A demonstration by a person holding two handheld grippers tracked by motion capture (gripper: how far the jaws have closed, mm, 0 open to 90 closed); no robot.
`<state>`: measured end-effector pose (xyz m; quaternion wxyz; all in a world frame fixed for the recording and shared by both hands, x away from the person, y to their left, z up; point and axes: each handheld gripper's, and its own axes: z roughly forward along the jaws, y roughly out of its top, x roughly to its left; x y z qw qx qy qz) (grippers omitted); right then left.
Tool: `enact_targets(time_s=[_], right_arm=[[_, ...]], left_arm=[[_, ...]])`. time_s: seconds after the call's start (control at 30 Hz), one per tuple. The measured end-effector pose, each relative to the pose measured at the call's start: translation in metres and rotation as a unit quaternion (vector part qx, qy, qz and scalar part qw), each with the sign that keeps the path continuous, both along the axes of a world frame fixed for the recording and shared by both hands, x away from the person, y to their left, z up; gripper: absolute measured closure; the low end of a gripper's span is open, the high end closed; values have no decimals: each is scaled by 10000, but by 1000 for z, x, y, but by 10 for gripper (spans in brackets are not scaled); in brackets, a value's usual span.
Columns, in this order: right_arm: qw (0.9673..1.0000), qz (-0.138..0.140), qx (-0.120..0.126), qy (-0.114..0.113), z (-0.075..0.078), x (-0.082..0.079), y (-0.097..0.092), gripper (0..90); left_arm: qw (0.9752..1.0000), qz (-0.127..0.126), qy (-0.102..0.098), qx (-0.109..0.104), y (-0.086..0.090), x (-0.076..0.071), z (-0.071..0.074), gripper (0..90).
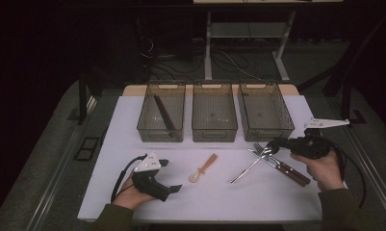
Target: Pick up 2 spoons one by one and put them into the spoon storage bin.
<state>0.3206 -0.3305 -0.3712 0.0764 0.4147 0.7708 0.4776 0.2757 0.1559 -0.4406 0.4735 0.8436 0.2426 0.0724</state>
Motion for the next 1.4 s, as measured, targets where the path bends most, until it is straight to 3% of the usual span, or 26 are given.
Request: enact_targets(time_s=[0.27,0.5,1.0,1.23,1.4], right_arm=[[9998,-176,100,-56,15,17,11,890],[9992,-352,113,-170,38,39,19,890],[9975,-622,-87,-311,77,90,50,890],[9966,-714,-207,-350,89,109,68,890],[9962,-761,-270,-334,88,120,78,889]], left_arm=[[10000,3,2,-46,0,0,-1,0],[9999,30,17,-106,1,-1,-1,0],[9999,7,16,-160,2,0,0,0],[9999,-27,-7,-166,3,0,1,0],[9998,-19,10,-208,3,0,1,0]])
